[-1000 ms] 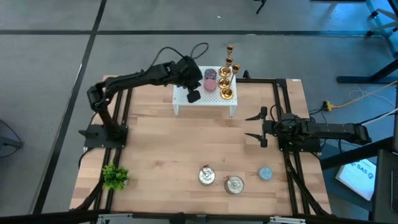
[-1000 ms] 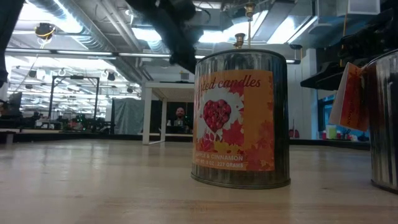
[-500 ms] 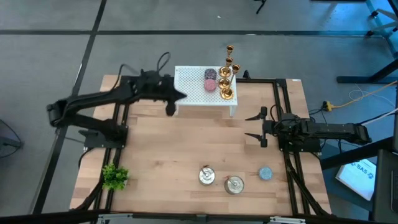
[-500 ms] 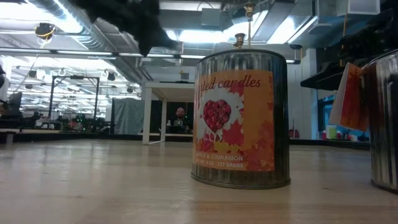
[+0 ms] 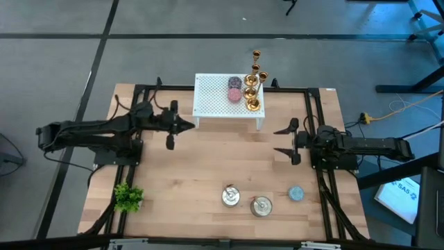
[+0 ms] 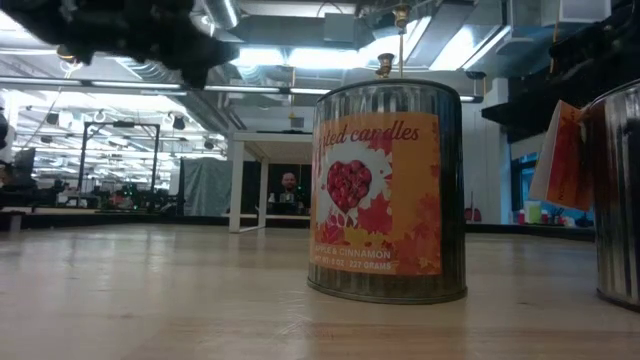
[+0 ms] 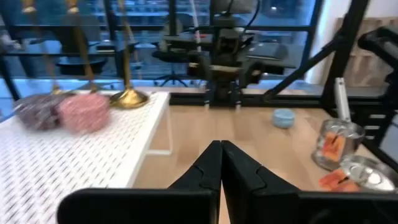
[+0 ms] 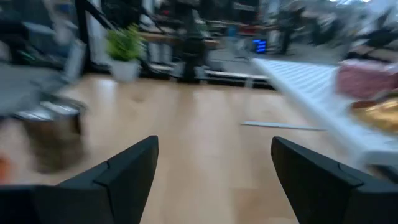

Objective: Pick & Place candle stick holders
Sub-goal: Put the light blue patterned scented candle on the shelf and align it with the pink patterned scented candle

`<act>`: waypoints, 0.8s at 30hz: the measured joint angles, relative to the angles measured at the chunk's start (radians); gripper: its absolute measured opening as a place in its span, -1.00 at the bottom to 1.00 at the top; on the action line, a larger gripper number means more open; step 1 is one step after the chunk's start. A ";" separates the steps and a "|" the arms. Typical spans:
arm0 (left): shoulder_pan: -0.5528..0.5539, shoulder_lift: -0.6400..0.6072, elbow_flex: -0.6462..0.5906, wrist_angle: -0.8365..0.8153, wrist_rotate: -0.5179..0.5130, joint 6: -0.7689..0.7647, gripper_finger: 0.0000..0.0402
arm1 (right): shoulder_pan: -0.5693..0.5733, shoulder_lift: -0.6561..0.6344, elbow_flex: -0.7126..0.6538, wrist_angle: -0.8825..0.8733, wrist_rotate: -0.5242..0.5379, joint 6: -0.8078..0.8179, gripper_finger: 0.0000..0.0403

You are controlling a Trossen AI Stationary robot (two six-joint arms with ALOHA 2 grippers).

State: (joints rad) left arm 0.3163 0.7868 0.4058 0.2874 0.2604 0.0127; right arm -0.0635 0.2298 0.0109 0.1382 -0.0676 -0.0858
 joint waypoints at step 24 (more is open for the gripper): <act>0.121 -0.504 -0.354 0.000 -0.001 -0.004 -0.99 | 0.000 0.017 0.026 -0.063 -0.110 0.394 0.57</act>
State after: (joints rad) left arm 0.4378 0.2829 0.0518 0.2875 0.2593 0.0086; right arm -0.0631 0.2467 0.0367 0.0757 -0.1778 0.3079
